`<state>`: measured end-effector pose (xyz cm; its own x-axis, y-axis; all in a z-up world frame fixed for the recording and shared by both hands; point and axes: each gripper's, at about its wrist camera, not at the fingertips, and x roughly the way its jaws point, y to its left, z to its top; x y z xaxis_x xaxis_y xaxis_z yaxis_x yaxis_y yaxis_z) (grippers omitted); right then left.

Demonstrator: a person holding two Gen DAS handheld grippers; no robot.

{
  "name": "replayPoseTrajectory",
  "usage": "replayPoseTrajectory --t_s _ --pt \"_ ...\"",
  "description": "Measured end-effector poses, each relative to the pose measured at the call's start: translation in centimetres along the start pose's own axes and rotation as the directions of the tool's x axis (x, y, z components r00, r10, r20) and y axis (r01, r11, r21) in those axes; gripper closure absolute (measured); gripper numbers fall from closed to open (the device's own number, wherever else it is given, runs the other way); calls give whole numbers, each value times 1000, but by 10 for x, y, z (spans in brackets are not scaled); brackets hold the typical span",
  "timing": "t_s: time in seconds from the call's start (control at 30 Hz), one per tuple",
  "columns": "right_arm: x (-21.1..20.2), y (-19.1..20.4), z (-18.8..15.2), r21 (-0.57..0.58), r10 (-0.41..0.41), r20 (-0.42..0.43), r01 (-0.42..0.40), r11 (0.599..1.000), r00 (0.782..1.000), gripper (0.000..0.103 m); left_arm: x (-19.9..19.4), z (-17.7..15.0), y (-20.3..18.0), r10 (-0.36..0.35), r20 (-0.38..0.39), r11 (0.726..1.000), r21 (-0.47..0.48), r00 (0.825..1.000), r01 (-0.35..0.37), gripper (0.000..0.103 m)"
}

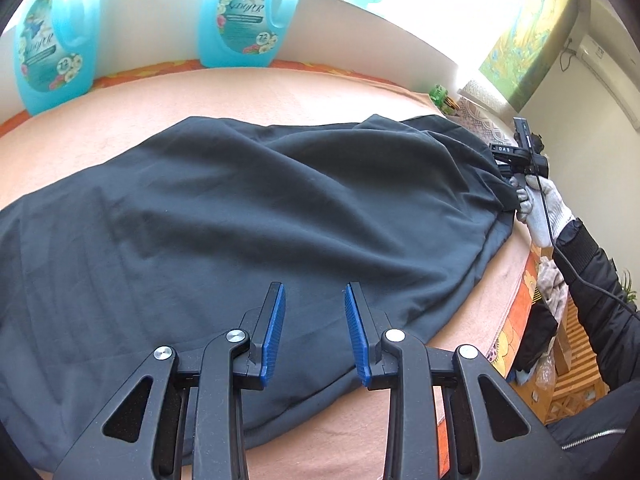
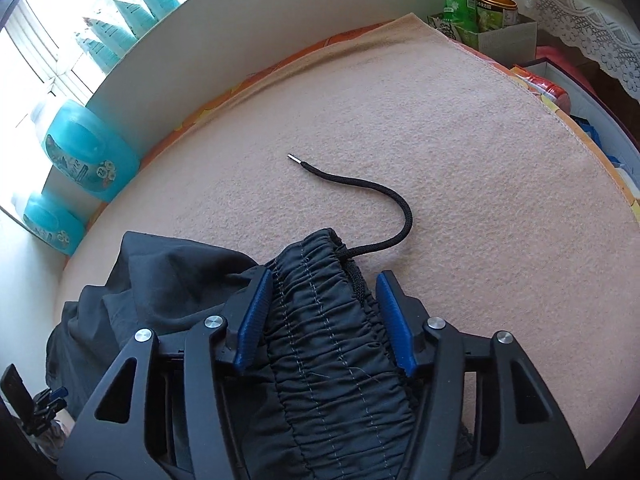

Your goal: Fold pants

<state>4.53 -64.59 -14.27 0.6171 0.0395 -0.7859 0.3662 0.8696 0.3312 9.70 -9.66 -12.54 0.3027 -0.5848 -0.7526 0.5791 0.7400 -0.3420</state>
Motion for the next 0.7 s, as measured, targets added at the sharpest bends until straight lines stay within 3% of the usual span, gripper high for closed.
replayPoseTrajectory --t_s 0.13,0.27,0.47,0.57,0.6,0.7 --pt "-25 2 -12 26 -14 99 11 1000 995 80 8 -2 0 5 -10 1000 -3 1000 -5 74" --pt "-54 8 -16 29 -80 190 76 997 978 86 17 -4 -3 -4 -21 1000 -3 1000 4 74" --pt "-85 26 5 -112 -228 296 270 956 928 90 18 -6 -4 1 -26 1000 10 1000 0 74" --pt "-69 20 18 -161 -280 236 322 933 930 90 18 -8 -3 -2 -27 1000 13 1000 3 74" --pt "-60 16 19 -163 -328 223 367 916 918 90 17 -8 -3 -1 -26 1000 13 1000 2 74" --pt "-51 0 19 -122 -370 201 398 909 907 79 16 -9 -3 -1 -26 1000 11 1000 2 74"
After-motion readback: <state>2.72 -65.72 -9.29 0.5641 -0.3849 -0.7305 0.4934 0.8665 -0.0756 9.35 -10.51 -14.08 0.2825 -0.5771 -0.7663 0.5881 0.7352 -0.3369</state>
